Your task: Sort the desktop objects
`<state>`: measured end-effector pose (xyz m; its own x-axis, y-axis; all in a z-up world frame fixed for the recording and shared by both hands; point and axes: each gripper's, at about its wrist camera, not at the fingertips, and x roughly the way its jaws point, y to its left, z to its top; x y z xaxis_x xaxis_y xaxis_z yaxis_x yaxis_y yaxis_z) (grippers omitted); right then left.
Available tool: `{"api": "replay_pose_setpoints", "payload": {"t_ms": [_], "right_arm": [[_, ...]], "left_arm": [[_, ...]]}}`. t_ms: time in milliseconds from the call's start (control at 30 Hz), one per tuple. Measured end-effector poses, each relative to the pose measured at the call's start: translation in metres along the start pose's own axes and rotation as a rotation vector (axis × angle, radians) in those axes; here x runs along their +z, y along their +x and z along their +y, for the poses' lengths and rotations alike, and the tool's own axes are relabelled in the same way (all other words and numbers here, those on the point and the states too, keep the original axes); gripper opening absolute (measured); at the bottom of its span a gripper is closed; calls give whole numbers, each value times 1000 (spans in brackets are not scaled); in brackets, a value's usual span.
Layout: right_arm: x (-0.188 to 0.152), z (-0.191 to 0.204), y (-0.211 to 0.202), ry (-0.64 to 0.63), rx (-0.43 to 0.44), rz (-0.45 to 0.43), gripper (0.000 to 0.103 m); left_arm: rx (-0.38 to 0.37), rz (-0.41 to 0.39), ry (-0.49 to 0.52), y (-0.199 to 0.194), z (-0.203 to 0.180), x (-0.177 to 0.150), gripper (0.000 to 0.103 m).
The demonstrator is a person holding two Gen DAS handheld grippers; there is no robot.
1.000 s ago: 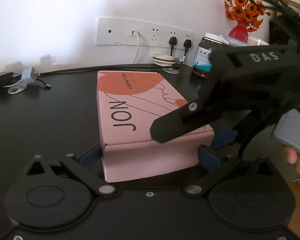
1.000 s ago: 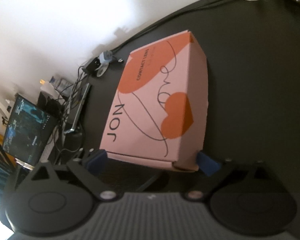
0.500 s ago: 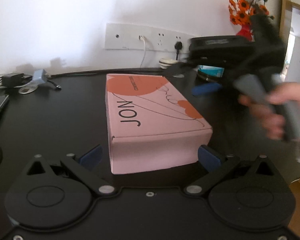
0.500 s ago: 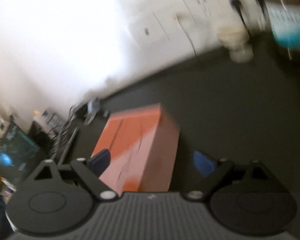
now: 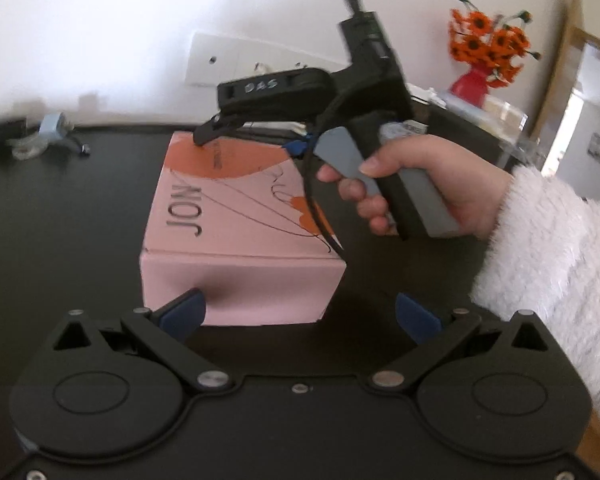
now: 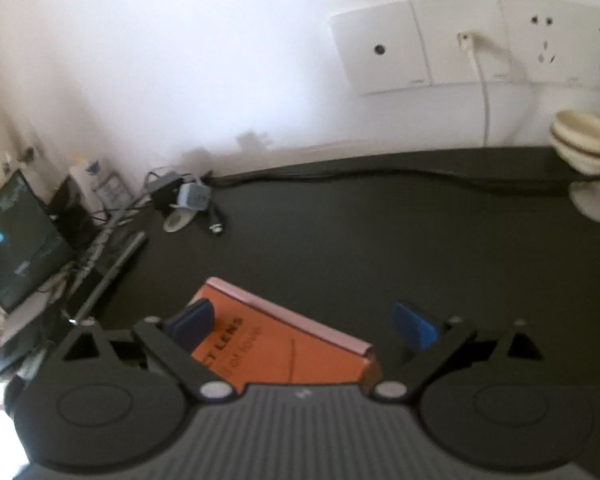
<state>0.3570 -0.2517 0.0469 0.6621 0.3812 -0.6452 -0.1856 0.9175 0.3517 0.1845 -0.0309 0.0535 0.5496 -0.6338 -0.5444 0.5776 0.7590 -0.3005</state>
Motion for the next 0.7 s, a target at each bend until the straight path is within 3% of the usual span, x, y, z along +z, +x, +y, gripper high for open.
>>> {"api": "replay_pose_setpoints", "payload": {"t_ms": [233, 533, 700], "right_arm": [[-5, -7, 0, 31, 57, 41, 102], [-9, -10, -2, 48, 64, 37, 102], [-11, -12, -5, 55, 66, 30, 102]], "left_arm": [[74, 3, -66, 12, 19, 9, 103], [183, -10, -8, 16, 16, 15, 103], [207, -5, 6, 19, 16, 17, 103]]}}
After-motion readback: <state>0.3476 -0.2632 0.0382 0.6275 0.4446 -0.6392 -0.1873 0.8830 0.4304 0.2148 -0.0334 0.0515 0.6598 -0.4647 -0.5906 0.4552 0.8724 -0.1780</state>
